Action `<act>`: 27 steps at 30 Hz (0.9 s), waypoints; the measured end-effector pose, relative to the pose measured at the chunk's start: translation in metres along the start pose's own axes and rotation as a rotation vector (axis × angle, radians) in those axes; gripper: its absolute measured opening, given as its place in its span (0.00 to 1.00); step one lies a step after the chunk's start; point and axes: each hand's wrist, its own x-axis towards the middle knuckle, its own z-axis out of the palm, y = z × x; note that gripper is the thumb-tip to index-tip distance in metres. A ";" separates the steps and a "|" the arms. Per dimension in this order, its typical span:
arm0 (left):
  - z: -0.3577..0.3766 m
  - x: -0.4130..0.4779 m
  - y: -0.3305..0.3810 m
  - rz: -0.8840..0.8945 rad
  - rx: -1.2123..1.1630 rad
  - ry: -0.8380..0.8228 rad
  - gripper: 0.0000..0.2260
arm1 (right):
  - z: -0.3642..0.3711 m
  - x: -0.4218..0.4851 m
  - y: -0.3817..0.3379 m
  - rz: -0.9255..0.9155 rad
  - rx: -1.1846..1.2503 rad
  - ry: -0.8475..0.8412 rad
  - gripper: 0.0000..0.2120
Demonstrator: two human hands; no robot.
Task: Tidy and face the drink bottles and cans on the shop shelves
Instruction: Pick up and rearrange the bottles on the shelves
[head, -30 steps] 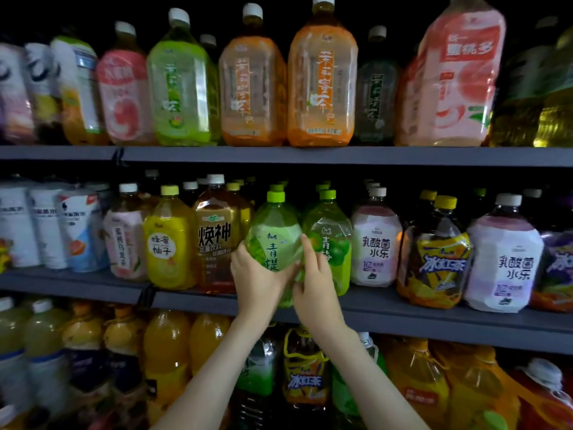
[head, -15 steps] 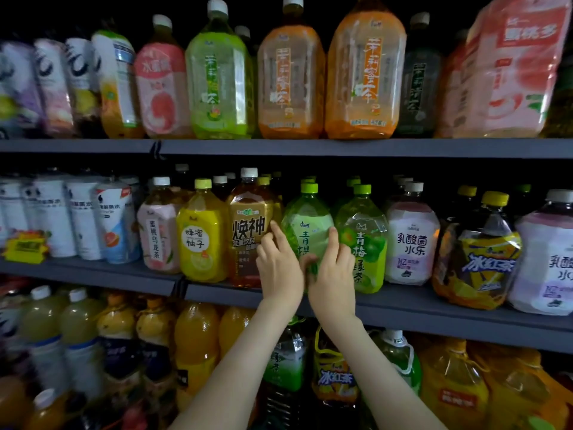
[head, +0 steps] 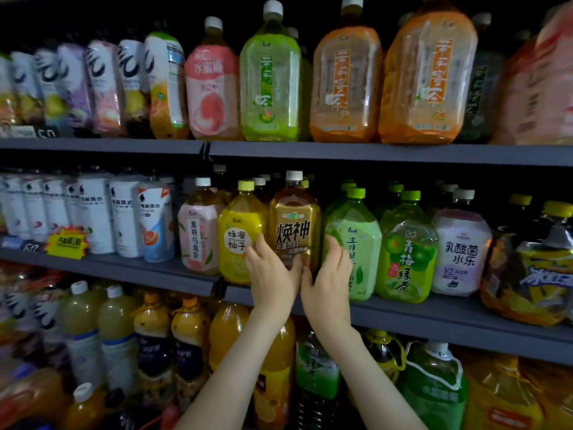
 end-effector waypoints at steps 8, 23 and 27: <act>0.004 0.010 -0.017 0.064 -0.091 -0.043 0.28 | 0.014 0.005 -0.007 0.050 0.110 -0.021 0.27; -0.041 0.030 -0.060 0.199 -0.145 0.090 0.18 | 0.072 0.030 -0.031 0.435 -0.015 0.060 0.49; -0.047 0.019 -0.058 0.158 -0.211 0.049 0.19 | 0.061 0.020 -0.033 0.370 0.047 0.085 0.48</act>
